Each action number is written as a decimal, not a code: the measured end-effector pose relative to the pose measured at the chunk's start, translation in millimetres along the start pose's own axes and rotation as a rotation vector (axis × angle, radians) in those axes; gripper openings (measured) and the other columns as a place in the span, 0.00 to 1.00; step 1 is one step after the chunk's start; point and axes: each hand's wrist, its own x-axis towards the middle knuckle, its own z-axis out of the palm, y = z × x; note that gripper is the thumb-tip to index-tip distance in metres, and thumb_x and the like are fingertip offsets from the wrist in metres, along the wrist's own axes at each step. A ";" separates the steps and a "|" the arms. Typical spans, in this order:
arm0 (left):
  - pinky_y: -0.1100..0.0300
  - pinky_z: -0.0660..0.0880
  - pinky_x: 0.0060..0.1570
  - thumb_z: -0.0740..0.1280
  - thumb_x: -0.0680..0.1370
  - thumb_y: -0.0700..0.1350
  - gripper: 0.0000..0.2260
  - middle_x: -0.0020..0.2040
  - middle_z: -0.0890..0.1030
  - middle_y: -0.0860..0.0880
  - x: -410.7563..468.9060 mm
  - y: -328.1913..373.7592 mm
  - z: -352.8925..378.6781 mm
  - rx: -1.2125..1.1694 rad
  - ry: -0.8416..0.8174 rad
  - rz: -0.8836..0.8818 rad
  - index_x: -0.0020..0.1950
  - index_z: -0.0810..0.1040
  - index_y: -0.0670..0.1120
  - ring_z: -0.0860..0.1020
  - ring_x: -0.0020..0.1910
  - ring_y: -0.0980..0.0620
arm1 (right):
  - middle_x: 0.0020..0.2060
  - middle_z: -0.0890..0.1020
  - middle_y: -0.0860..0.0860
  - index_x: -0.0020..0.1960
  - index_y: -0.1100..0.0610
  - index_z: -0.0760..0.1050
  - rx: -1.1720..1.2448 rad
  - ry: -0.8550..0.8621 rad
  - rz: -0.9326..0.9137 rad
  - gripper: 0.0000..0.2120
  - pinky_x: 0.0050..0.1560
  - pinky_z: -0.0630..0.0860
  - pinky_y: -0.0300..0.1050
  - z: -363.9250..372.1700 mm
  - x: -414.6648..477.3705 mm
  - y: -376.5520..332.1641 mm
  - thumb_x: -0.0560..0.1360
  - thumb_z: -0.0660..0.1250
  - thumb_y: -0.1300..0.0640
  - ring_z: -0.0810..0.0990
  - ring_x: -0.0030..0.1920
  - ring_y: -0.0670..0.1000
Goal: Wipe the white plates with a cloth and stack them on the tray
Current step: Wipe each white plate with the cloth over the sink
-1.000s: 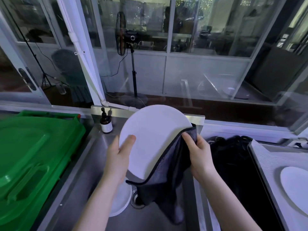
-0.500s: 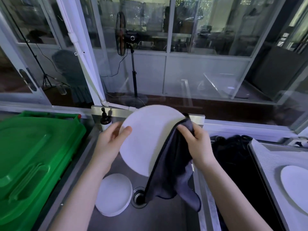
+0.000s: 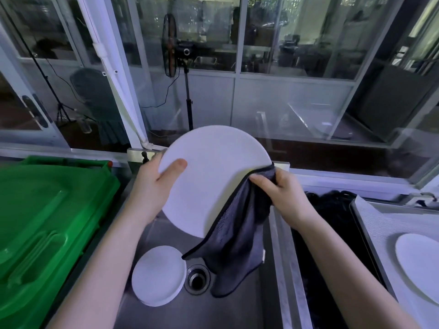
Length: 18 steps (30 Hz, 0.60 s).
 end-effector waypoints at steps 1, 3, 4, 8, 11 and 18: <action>0.75 0.74 0.38 0.68 0.77 0.53 0.11 0.46 0.85 0.67 2.8 7.4 -3.4 0.018 -0.027 0.037 0.46 0.81 0.73 0.82 0.44 0.68 | 0.44 0.87 0.49 0.47 0.58 0.80 -0.006 0.002 -0.016 0.05 0.55 0.79 0.57 -0.2 1.9 -4.0 0.76 0.71 0.56 0.83 0.48 0.48; 0.74 0.74 0.38 0.69 0.80 0.50 0.13 0.46 0.84 0.67 7.3 13.7 -7.4 0.083 -0.085 0.082 0.47 0.81 0.71 0.82 0.44 0.67 | 0.43 0.86 0.48 0.46 0.59 0.80 -0.030 0.011 -0.076 0.05 0.54 0.79 0.54 -0.5 5.3 -11.5 0.76 0.71 0.57 0.83 0.47 0.47; 0.72 0.74 0.38 0.69 0.80 0.50 0.09 0.44 0.84 0.65 9.4 13.3 -7.9 0.136 -0.110 0.101 0.48 0.81 0.67 0.82 0.42 0.66 | 0.41 0.86 0.46 0.44 0.57 0.80 -0.047 0.005 -0.117 0.03 0.52 0.79 0.51 -0.7 7.4 -15.2 0.75 0.72 0.57 0.82 0.44 0.44; 0.67 0.71 0.46 0.70 0.78 0.55 0.14 0.43 0.82 0.56 10.4 16.4 -0.9 0.395 -0.264 0.145 0.57 0.82 0.47 0.75 0.42 0.63 | 0.33 0.81 0.33 0.36 0.46 0.74 -0.309 -0.138 -0.296 0.13 0.41 0.71 0.28 4.8 14.5 -32.9 0.73 0.74 0.59 0.77 0.37 0.32; 0.68 0.68 0.40 0.71 0.79 0.51 0.04 0.36 0.76 0.55 12.6 20.6 11.2 0.516 -0.418 0.197 0.49 0.82 0.53 0.71 0.36 0.61 | 0.32 0.79 0.33 0.38 0.48 0.79 -0.416 -0.251 -0.340 0.10 0.42 0.69 0.27 16.4 16.0 -29.7 0.72 0.74 0.61 0.77 0.39 0.32; 0.51 0.78 0.50 0.71 0.77 0.55 0.13 0.44 0.84 0.51 -12.0 -4.0 19.2 0.478 0.232 0.081 0.58 0.80 0.50 0.81 0.45 0.49 | 0.33 0.78 0.39 0.39 0.58 0.77 -0.411 0.145 -0.312 0.07 0.38 0.67 0.26 27.5 -9.4 10.9 0.75 0.71 0.60 0.76 0.35 0.35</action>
